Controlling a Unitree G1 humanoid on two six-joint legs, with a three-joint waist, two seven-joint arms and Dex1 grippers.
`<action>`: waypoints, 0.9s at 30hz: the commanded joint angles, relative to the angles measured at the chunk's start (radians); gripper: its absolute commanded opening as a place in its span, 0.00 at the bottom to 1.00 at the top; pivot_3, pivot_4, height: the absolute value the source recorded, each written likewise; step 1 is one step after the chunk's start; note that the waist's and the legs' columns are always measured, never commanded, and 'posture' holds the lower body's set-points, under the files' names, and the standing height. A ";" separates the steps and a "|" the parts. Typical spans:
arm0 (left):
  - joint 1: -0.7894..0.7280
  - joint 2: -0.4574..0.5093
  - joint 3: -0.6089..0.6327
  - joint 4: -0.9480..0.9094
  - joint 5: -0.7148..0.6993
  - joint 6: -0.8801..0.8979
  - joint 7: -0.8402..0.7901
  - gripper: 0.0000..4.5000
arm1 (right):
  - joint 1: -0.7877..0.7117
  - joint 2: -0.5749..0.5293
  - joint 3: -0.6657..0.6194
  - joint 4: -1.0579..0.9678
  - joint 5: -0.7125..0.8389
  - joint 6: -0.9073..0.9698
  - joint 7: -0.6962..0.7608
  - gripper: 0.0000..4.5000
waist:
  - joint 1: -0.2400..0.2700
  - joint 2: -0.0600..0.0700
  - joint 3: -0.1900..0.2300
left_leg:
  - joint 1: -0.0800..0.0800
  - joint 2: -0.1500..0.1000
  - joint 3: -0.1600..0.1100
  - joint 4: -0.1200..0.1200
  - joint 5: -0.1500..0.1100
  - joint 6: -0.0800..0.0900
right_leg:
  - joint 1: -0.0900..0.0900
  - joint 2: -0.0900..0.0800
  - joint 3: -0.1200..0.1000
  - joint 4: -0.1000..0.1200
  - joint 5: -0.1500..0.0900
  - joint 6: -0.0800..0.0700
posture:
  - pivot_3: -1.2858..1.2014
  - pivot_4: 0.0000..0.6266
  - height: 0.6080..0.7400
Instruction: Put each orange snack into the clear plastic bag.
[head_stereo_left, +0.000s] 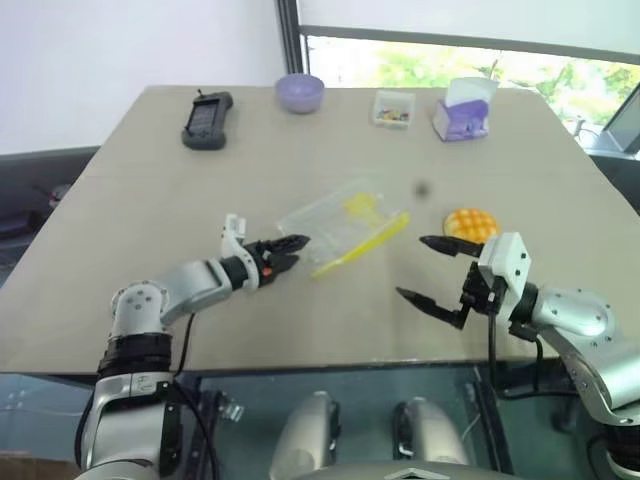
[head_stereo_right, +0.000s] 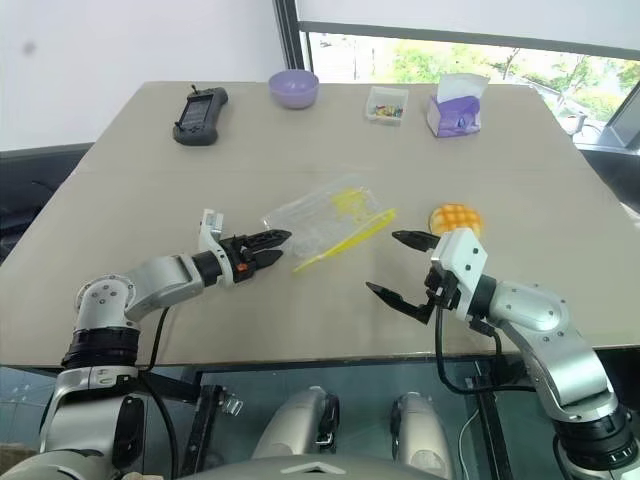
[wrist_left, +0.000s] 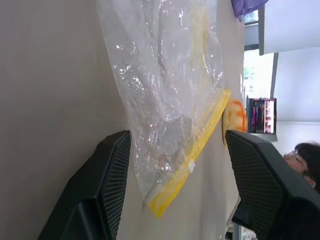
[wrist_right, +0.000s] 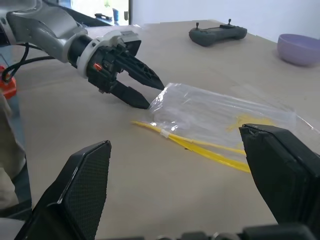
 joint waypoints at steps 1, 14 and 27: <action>0.065 0.060 0.019 0.052 0.108 0.054 0.019 0.71 | -0.014 -0.016 -0.076 0.000 0.056 -0.027 0.032 1.00 | -0.012 0.000 0.000 | 0.000 0.000 0.000 0.000 0.000 0.000 | 0.000 0.000 0.000 0.000 0.000 0.000 | 0.52 0.24 1.00; -0.032 -0.164 0.076 0.078 0.145 -0.004 0.167 0.71 | -0.029 -0.031 -0.109 0.005 0.067 -0.016 0.032 1.00 | 0.014 0.002 -0.001 | -0.002 -0.002 0.000 -0.006 0.000 0.000 | -0.001 -0.009 -0.004 -0.005 0.000 0.000 | 0.52 0.24 1.00; -0.121 -0.319 0.189 0.001 0.144 -0.071 0.399 0.01 | -0.010 -0.044 -0.113 -0.020 0.059 -0.006 0.004 1.00 | 0.023 0.005 -0.003 | -0.001 -0.002 -0.002 -0.011 0.000 0.000 | 0.003 -0.010 -0.011 -0.013 0.002 0.002 | 0.52 0.24 1.00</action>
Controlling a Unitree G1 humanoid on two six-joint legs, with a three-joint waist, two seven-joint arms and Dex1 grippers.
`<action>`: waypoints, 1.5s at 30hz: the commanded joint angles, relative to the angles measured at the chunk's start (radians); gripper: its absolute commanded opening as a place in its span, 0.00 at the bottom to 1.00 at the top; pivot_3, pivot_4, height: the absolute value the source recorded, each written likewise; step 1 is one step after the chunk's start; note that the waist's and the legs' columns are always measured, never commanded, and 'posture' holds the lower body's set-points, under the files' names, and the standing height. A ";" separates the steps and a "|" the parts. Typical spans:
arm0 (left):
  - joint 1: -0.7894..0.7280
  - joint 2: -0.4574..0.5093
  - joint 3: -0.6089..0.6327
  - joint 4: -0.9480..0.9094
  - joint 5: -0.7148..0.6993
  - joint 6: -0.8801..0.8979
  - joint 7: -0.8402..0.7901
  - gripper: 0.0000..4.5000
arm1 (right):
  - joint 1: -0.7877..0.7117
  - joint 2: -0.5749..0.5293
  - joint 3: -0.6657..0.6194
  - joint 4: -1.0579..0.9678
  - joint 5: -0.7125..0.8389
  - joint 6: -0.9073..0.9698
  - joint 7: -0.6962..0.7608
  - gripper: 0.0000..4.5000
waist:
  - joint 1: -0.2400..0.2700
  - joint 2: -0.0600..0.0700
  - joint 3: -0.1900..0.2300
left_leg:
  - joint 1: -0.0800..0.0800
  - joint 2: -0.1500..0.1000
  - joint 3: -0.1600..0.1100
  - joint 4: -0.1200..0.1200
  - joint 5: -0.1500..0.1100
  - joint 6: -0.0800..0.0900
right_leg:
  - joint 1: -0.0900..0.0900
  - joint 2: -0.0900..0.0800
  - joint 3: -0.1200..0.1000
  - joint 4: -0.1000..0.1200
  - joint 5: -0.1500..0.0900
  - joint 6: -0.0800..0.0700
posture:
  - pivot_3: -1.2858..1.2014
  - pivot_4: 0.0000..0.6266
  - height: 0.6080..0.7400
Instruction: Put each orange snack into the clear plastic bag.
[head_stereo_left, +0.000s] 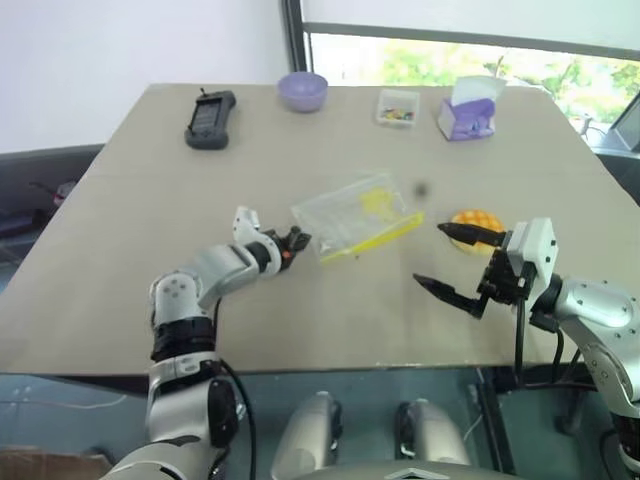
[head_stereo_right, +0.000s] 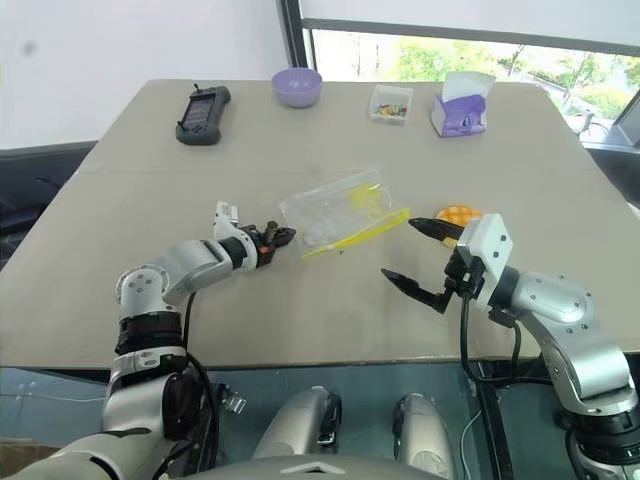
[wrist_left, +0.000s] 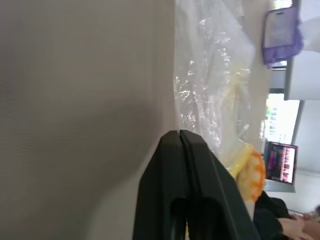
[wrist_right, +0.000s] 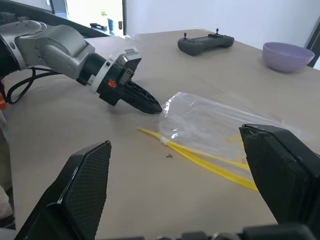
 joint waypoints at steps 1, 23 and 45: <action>0.005 -0.015 0.023 0.002 -0.011 0.006 0.031 0.01 | -0.010 -0.004 -0.018 -0.034 0.001 -0.010 -0.011 1.00 | 0.001 0.000 0.000 | 0.000 0.000 0.000 -0.001 0.000 0.000 | 0.000 0.001 -0.001 0.000 0.000 0.000 | 0.52 0.24 1.00; -0.094 -0.030 -0.023 -0.170 -0.400 -0.159 0.279 0.01 | -0.359 0.142 0.397 0.456 -0.701 -0.282 -0.265 1.00 | -0.007 -0.019 0.017 | -0.004 -0.002 0.003 -0.005 0.004 -0.003 | -0.004 0.005 -0.003 -0.005 0.001 0.000 | 0.52 0.24 1.00; -0.105 0.167 -0.063 -0.064 -0.343 -0.105 0.084 0.00 | -0.630 0.287 0.475 1.045 -1.063 -0.458 -0.714 0.01 | -0.039 -0.019 0.018 | -0.002 -0.003 0.001 -0.005 0.009 -0.005 | -0.002 0.010 -0.002 -0.005 0.004 0.000 | 0.52 0.24 1.00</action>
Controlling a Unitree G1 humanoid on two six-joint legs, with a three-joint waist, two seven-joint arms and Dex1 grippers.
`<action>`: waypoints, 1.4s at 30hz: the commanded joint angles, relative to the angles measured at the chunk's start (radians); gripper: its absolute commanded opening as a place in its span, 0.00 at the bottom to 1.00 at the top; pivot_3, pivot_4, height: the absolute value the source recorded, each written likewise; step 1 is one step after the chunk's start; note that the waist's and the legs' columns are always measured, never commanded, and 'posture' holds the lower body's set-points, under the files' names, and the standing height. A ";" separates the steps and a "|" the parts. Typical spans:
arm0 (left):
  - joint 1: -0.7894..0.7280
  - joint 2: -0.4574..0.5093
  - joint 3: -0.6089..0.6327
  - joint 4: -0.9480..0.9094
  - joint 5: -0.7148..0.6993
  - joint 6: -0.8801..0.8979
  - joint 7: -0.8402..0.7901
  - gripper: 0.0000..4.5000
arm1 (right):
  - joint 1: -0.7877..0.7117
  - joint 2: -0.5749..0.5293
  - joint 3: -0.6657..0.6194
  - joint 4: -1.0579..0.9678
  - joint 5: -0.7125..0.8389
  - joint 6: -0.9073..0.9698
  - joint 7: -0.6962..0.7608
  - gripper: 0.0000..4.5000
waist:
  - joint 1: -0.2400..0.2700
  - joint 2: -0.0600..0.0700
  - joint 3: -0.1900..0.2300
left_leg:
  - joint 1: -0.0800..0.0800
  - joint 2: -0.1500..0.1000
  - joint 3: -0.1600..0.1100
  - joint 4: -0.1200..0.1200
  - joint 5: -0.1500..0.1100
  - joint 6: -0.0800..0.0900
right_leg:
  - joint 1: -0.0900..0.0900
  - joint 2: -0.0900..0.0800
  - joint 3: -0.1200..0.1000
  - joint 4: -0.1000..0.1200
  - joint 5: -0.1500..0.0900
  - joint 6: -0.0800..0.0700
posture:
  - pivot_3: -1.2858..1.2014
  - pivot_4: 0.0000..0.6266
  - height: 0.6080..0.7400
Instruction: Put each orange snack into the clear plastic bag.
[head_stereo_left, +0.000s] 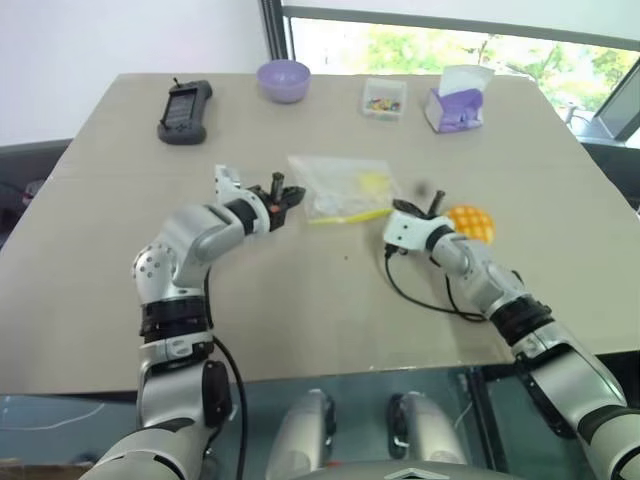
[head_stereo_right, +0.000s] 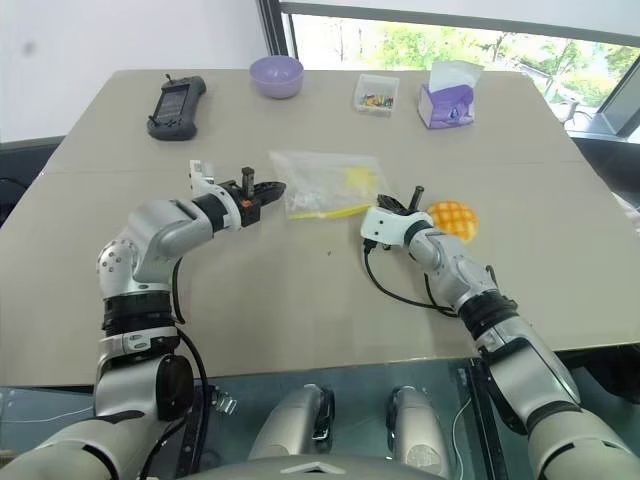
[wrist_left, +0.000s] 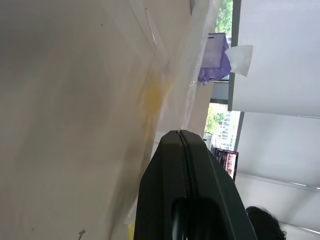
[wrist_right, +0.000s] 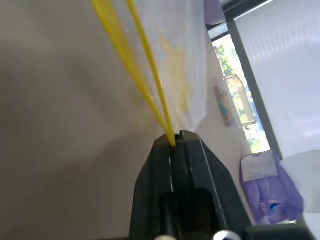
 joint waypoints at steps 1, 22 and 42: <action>-0.005 0.109 -0.037 -0.019 0.146 0.083 -0.174 0.00 | -0.013 0.015 -0.035 -0.031 0.014 0.013 -0.017 0.01 | -0.004 0.000 0.000 | 0.000 0.000 0.000 0.000 0.000 -0.001 | 0.000 0.001 0.000 0.000 0.000 0.000 | 0.52 0.24 1.00; 0.101 0.542 -0.699 -0.712 1.539 -0.210 -1.098 0.55 | -0.047 0.099 -0.104 -0.214 0.141 0.204 0.185 0.00 | -0.019 0.006 0.005 | -0.002 0.004 0.005 -0.013 0.001 -0.002 | -0.010 0.002 0.005 -0.003 -0.001 -0.001 | 0.52 0.24 1.00; 0.123 0.426 -0.698 -0.770 1.768 -0.095 -1.184 0.55 | -0.050 0.092 -0.107 -0.262 0.157 0.268 0.228 0.00 | -0.018 0.006 0.005 | -0.002 0.004 0.005 -0.005 0.001 -0.001 | -0.009 0.003 0.005 0.004 -0.002 0.002 | 0.52 0.24 1.00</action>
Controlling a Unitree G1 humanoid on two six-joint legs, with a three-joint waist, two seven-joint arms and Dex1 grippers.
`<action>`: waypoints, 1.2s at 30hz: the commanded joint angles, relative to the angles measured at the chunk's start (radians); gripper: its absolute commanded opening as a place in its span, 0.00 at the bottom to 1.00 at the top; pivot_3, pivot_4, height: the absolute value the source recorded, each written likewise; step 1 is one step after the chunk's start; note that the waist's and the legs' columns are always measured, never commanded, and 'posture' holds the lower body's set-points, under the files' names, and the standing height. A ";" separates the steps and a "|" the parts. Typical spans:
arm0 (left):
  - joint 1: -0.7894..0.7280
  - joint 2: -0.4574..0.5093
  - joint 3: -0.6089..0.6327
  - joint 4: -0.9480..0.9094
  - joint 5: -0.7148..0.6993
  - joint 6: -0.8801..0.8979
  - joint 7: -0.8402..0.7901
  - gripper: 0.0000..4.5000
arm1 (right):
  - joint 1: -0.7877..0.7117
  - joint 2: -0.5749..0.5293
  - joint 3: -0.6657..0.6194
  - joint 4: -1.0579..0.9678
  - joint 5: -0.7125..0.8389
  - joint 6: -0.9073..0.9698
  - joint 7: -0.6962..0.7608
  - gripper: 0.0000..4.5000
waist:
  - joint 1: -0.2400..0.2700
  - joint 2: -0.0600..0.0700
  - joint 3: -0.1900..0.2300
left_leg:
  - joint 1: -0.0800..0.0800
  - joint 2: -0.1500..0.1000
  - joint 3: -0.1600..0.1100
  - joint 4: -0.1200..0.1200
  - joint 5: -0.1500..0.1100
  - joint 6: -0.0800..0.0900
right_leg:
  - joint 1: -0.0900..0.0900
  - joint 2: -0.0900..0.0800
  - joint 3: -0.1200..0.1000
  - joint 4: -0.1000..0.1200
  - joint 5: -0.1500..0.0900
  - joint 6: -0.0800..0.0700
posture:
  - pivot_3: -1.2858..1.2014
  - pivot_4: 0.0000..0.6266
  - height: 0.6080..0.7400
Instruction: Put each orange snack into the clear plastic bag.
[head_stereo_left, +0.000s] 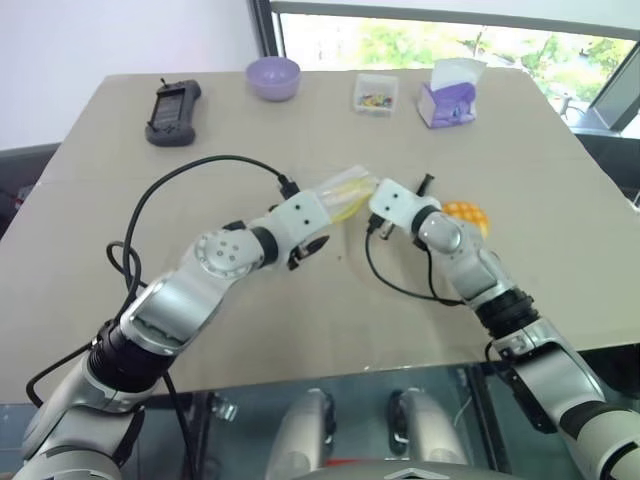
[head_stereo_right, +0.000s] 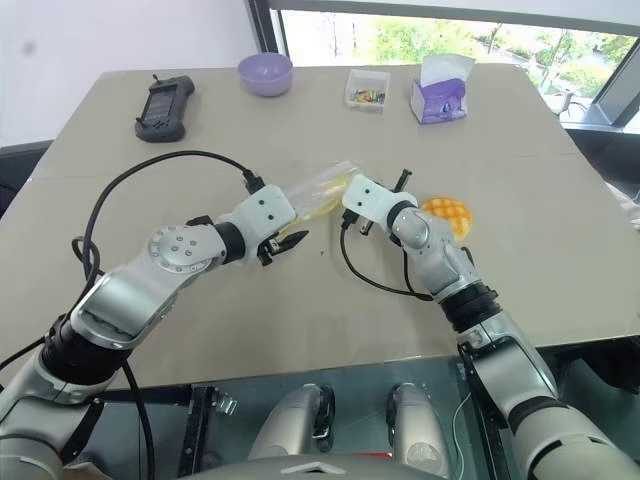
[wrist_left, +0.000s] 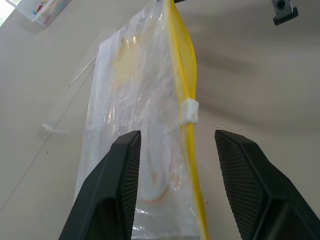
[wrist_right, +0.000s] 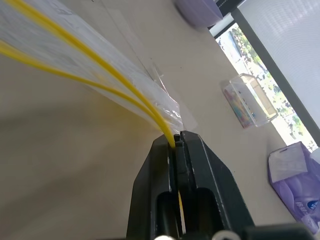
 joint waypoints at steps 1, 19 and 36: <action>0.000 -0.010 0.019 -0.048 0.033 0.003 -0.017 0.55 | -0.024 -0.003 -0.027 -0.037 0.007 0.002 -0.005 0.00 | 0.000 0.000 0.000 | 0.000 0.000 0.000 0.000 0.000 0.000 | 0.000 0.000 0.000 0.000 0.000 0.000 | 0.52 0.24 1.00; 0.028 -0.031 0.066 0.168 0.222 -0.389 -0.039 0.00 | 0.024 -0.047 -0.043 -0.125 0.070 0.026 0.104 0.22 | 0.001 0.000 0.000 | 0.000 0.000 0.000 0.002 0.000 0.000 | 0.000 0.001 0.000 0.001 0.002 -0.003 | 0.52 0.24 1.00; -0.015 -0.070 0.208 0.407 0.162 -0.623 -0.226 0.00 | 0.124 -0.006 -0.153 -0.457 0.397 0.239 0.259 0.00 | 0.002 0.000 0.000 | -0.001 0.003 0.000 0.005 -0.002 0.004 | 0.000 0.003 -0.001 0.002 0.002 -0.003 | 0.52 0.24 1.00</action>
